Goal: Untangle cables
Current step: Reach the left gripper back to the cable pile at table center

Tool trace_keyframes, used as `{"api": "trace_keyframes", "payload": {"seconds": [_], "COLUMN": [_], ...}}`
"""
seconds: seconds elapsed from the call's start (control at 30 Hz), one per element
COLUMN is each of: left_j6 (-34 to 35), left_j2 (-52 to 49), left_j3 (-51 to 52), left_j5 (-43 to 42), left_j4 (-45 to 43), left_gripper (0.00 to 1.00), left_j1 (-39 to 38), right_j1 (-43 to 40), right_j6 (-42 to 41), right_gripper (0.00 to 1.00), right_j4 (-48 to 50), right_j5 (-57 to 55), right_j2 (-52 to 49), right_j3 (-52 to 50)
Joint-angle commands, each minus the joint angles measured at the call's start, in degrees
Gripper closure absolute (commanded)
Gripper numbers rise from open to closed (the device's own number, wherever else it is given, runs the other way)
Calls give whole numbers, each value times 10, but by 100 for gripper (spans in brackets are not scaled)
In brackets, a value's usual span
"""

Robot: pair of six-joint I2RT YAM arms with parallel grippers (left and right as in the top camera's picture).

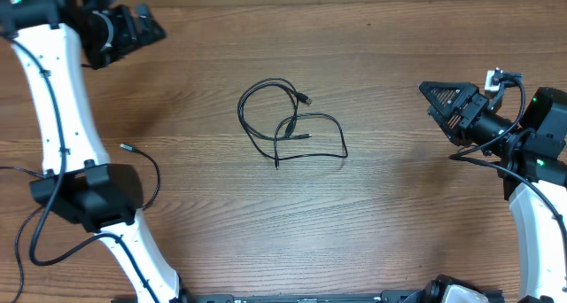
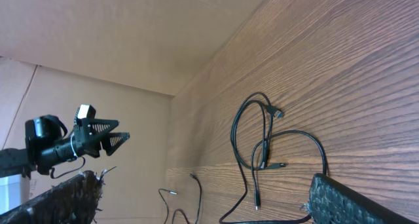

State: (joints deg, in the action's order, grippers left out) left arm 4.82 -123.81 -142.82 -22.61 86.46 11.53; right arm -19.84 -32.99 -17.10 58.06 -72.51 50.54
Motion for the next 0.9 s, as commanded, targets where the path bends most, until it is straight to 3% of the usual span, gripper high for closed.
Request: {"api": "trace_keyframes", "payload": {"seconds": [0.0,0.27,0.5,0.87], "left_j6": [-66,-132,-266,-404], "left_j2": [-6,-6,-6,-6], "left_j3": [2,2,10,132], "left_j5": [21,93,97,70], "left_j4": [13,36,104,104], "left_gripper": [0,0,0,0], "left_j1": [-62,-200,-291,-359], "right_j1": [-2,-2,-2,-2], "right_j6": [3,0,0,-1], "right_gripper": [0,0,0,0], "right_j4": [3,3,7,33], "right_j5": [-2,-1,-2,-24], "right_j2": [4,4,4,4], "right_j3": [3,3,3,3]}}
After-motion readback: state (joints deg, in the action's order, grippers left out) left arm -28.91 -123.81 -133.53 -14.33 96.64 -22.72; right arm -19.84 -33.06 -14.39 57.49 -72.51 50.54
